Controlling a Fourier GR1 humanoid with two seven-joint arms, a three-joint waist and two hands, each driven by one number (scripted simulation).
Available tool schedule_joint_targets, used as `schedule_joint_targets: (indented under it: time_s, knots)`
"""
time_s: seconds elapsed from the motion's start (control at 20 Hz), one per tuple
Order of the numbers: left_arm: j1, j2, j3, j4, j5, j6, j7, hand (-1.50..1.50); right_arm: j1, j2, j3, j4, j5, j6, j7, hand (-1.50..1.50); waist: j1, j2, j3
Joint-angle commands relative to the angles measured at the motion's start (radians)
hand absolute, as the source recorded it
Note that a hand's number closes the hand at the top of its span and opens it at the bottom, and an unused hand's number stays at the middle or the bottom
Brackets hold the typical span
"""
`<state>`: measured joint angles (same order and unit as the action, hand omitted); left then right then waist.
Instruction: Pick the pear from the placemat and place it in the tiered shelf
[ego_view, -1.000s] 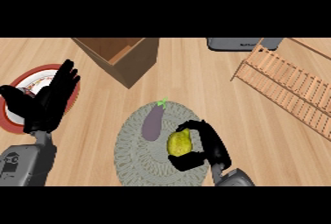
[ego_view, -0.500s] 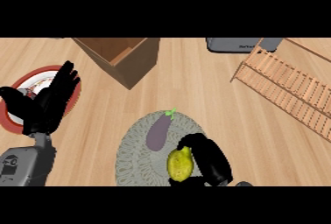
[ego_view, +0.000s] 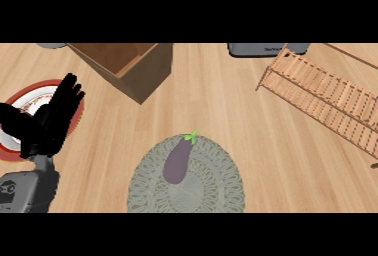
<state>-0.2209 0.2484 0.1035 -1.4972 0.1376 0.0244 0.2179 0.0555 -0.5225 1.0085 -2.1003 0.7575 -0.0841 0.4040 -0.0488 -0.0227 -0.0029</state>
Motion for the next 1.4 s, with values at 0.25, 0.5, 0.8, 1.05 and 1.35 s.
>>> schedule_joint_targets:
  time_s: [0.25, 0.5, 0.8, 1.05, 1.35]
  knots:
    - [-0.013, 0.001, 0.008, -0.027, 0.007, 0.008, 0.024, 0.0, 0.161, -0.159, -0.112, -0.545, 0.02, -0.101, 0.068, 1.5, -0.009, 0.011, 0.002]
    - [0.012, 0.004, 0.006, -0.031, 0.004, -0.003, 0.008, 0.0, 0.176, -0.193, -0.214, -0.607, -0.027, -0.119, 0.113, 1.5, -0.001, 0.015, 0.001]
    - [0.024, 0.001, -0.001, -0.05, 0.002, -0.006, 0.009, 0.0, 0.112, -0.24, -0.432, -0.601, -0.079, -0.103, 0.185, 1.5, 0.012, 0.017, 0.0]
    - [0.018, -0.004, 0.0, -0.036, 0.004, -0.009, -0.001, 0.0, 0.067, -0.235, -0.588, -0.534, -0.205, -0.09, 0.223, 1.5, 0.016, 0.023, 0.001]
    - [0.004, -0.015, -0.016, -0.051, -0.012, 0.01, 0.022, 0.0, -0.003, -0.218, -0.751, -0.419, -0.313, -0.056, 0.234, 1.5, 0.016, 0.022, 0.004]
